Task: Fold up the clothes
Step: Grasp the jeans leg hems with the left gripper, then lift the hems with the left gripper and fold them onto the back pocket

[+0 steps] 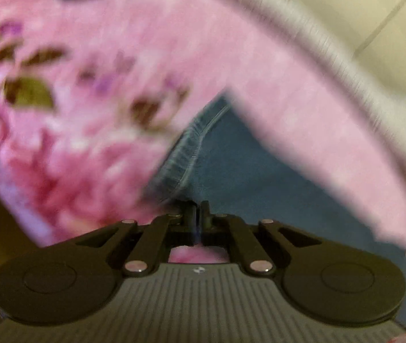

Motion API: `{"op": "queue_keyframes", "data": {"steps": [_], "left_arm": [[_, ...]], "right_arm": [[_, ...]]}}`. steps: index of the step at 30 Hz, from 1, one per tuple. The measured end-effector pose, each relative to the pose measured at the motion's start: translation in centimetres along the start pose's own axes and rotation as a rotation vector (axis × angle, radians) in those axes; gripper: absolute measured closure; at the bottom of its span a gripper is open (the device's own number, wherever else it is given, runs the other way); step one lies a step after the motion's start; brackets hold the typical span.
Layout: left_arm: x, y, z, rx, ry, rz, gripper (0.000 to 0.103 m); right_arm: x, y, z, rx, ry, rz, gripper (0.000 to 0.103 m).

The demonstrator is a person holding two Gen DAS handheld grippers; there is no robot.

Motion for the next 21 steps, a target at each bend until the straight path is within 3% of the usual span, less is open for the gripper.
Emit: {"op": "queue_keyframes", "data": {"steps": [11, 17, 19, 21], "left_arm": [[5.1, 4.6, -0.4, 0.066, -0.21, -0.193, 0.097], [6.0, 1.4, 0.3, 0.048, -0.358, -0.147, 0.096], [4.1, -0.8, 0.4, -0.017, -0.317, -0.183, 0.1], [3.3, -0.4, -0.2, -0.004, -0.205, -0.138, 0.101]], "right_arm": [[0.6, 1.3, -1.0, 0.068, 0.022, 0.066, 0.025], [0.8, 2.0, -1.4, 0.111, 0.036, 0.109, 0.025], [1.4, 2.1, -1.2, 0.115, 0.004, 0.114, 0.025], [1.7, 2.5, -1.0, 0.123, -0.018, 0.122, 0.025]]}}
Point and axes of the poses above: each gripper's, at about its wrist camera, not at the fingertips, and y roughly against the way its jaws point, x to its right, z to its underside, the point moved 3 cm from there along -y, roughly the way its jaws point
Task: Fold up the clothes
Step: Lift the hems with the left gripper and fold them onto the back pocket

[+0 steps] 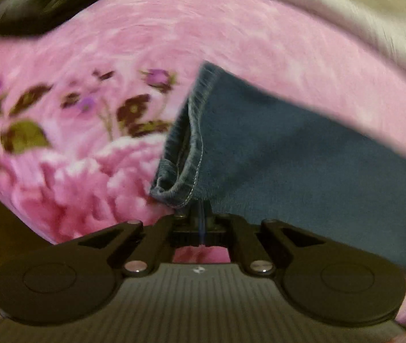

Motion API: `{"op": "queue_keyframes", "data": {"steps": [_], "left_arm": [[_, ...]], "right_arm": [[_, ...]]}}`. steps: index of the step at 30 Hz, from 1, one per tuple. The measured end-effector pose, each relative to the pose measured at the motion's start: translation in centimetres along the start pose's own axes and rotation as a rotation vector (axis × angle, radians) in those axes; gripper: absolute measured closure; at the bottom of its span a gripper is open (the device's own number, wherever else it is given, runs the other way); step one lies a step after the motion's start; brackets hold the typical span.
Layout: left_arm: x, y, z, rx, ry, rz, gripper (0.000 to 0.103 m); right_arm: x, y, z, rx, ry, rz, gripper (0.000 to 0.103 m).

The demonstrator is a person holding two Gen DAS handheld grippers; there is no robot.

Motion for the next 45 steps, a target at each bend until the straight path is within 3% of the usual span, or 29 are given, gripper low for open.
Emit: {"op": "queue_keyframes", "data": {"steps": [5, 7, 9, 12, 16, 19, 23, 32, 34, 35, 36, 45], "left_arm": [[0.6, 2.9, 0.2, 0.028, 0.043, 0.026, 0.096], [0.8, 2.5, 1.2, -0.028, 0.069, 0.07, 0.095], [0.7, 1.5, 2.0, -0.078, 0.102, 0.067, 0.095], [-0.1, 1.0, 2.4, -0.108, 0.214, 0.109, 0.095], [-2.2, 1.4, 2.4, -0.05, 0.404, 0.182, 0.078], [-3.8, 0.5, 2.5, -0.044, 0.564, 0.242, 0.077], [-4.8, -1.2, 3.1, -0.031, 0.682, 0.283, 0.076], [-5.6, -2.3, 4.0, 0.089, 0.853, 0.396, 0.069], [-4.7, -2.2, 3.6, 0.102, 0.779, 0.375, 0.075], [-3.4, -1.5, 3.2, 0.125, 0.709, 0.36, 0.089], [-2.0, -0.8, 2.8, 0.147, 0.64, 0.344, 0.093], [10.5, 5.3, -0.7, 0.331, 0.012, 0.193, 0.098]], "right_arm": [[0.6, 1.0, -0.3, 0.039, 0.0, 0.045, 0.025], [0.8, 1.2, -0.4, 0.05, -0.029, 0.042, 0.025], [0.8, 1.2, -0.4, 0.052, -0.045, 0.039, 0.025], [0.6, 1.2, -0.2, 0.045, -0.043, 0.036, 0.025], [0.5, 0.9, 0.1, 0.031, -0.042, 0.037, 0.025], [0.7, 0.7, 0.3, 0.018, -0.058, 0.036, 0.025], [0.6, 0.4, 0.5, 0.007, -0.058, 0.031, 0.025], [1.1, -0.1, 0.6, 0.003, -0.049, 0.035, 0.025], [1.4, -0.1, 0.5, 0.008, -0.052, 0.032, 0.025], [1.6, -0.1, 0.5, 0.011, -0.054, 0.03, 0.025], [1.9, -0.1, 0.5, 0.013, -0.056, 0.029, 0.025], [5.3, 2.5, -1.9, 0.071, -0.036, 0.029, 0.025]]}}
Point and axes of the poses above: each gripper's, at about its wrist camera, not at the fingertips, and y roughly against the way its jaws point, x to its right, z to its underside, the point moved 3 cm from there along -y, roughly the way its jaws point
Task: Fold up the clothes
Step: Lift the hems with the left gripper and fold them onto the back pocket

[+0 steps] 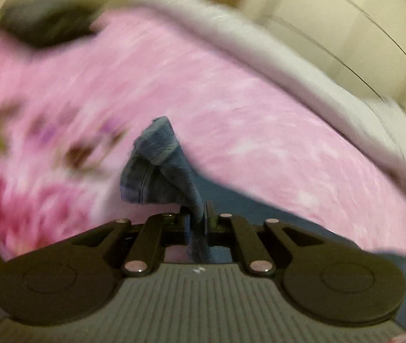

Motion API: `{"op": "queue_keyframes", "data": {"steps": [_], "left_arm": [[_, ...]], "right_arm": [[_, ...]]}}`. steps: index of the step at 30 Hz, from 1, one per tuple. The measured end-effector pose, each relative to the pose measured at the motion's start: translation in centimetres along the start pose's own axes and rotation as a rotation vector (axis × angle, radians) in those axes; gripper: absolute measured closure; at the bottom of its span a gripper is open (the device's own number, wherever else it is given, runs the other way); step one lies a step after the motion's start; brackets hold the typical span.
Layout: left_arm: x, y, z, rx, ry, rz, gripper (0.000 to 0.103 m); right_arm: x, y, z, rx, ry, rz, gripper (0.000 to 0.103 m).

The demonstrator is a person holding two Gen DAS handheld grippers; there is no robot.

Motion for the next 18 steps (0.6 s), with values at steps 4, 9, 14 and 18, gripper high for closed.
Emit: {"op": "queue_keyframes", "data": {"steps": [4, 9, 14, 18], "left_arm": [[9.3, 1.3, 0.4, 0.045, -0.257, 0.101, 0.099], [22.4, 0.3, 7.8, -0.048, -0.441, 0.324, 0.098], [28.4, -4.4, 18.0, -0.269, -0.701, 0.24, 0.095], [28.7, -4.1, 18.5, -0.278, -0.774, 0.212, 0.091]], "right_arm": [[3.2, 1.7, -2.3, 0.039, -0.011, 0.0, 0.025], [8.4, 3.9, -5.0, 0.081, -0.055, 0.015, 0.025], [13.5, 5.6, -7.6, 0.111, -0.103, 0.022, 0.025], [15.9, 6.6, -8.9, 0.125, -0.123, -0.01, 0.025]]}}
Point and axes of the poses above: each gripper's, at about its wrist camera, not at the fingertips, and y roughly against the way its jaws point, x to its right, z to its underside, the point moved 3 cm from there along -y, roughly the way its jaws point
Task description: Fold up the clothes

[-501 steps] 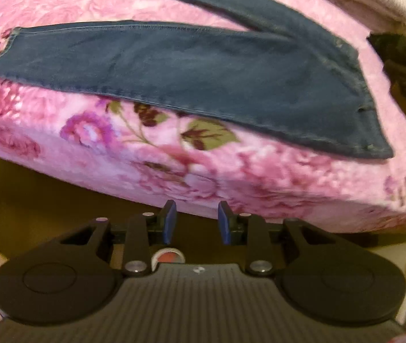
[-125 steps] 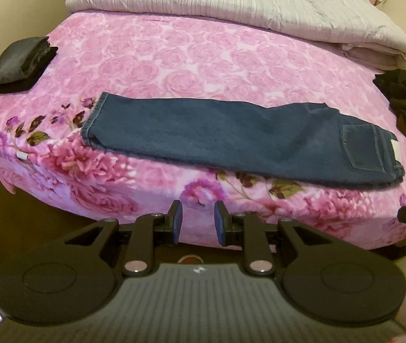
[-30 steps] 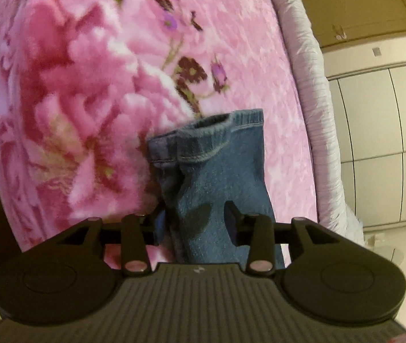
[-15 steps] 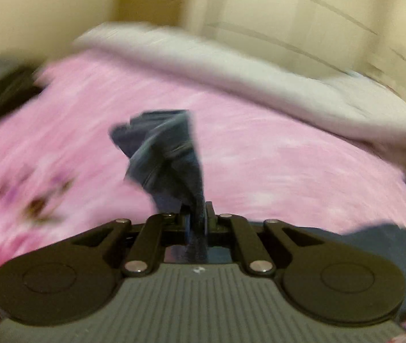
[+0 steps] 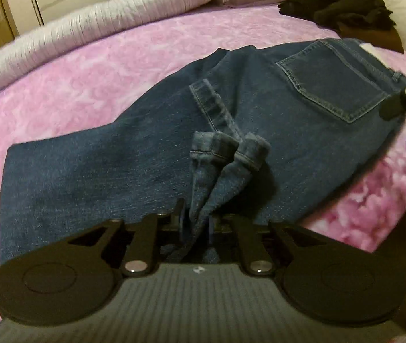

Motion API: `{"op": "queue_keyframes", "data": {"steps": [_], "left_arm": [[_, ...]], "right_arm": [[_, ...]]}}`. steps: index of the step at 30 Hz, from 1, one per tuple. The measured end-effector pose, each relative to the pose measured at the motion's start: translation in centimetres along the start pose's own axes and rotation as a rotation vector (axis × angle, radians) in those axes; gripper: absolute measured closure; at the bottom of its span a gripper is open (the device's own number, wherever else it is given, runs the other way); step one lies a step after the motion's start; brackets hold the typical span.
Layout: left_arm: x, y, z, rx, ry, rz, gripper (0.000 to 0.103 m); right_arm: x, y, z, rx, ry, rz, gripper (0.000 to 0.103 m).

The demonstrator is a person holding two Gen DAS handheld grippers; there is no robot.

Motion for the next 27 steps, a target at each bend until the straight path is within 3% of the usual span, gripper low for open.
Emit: {"op": "queue_keyframes", "data": {"steps": [8, 12, 16, 18, 20, 22, 27], "left_arm": [[-0.8, 3.0, -0.4, -0.017, 0.024, 0.037, 0.091], [-0.1, 3.7, -1.3, -0.04, -0.011, 0.066, 0.082], [-0.1, 5.9, -1.6, -0.002, -0.039, 0.21, 0.08], [-1.2, 6.8, -1.4, -0.003, -0.015, 0.259, 0.084], [-3.1, 6.8, -1.1, -0.019, 0.033, 0.277, 0.092], [-5.5, 6.4, -0.8, -0.047, 0.096, 0.276, 0.092], [-11.3, 5.4, -0.1, -0.115, 0.253, 0.273, 0.093]], "right_arm": [[0.0, -0.6, -0.6, -0.017, 0.005, -0.049, 0.025], [-0.5, -1.1, -0.5, -0.023, 0.004, -0.05, 0.025], [-1.1, -0.8, -0.5, -0.006, -0.031, -0.071, 0.025], [-1.5, -0.6, -0.3, -0.003, -0.065, -0.103, 0.025], [-2.2, -0.4, 0.4, -0.015, -0.117, -0.193, 0.025], [-3.0, -0.4, 1.2, -0.027, -0.163, -0.273, 0.025], [-6.2, -2.3, 4.2, -0.053, -0.137, -0.335, 0.025]]}}
Point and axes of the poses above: each gripper's, at about its wrist camera, not at the fingertips, and y roughly against the way its jaws point, x to its right, z to its underside, the point moved 3 cm from there along -y, roughly the way its jaws point
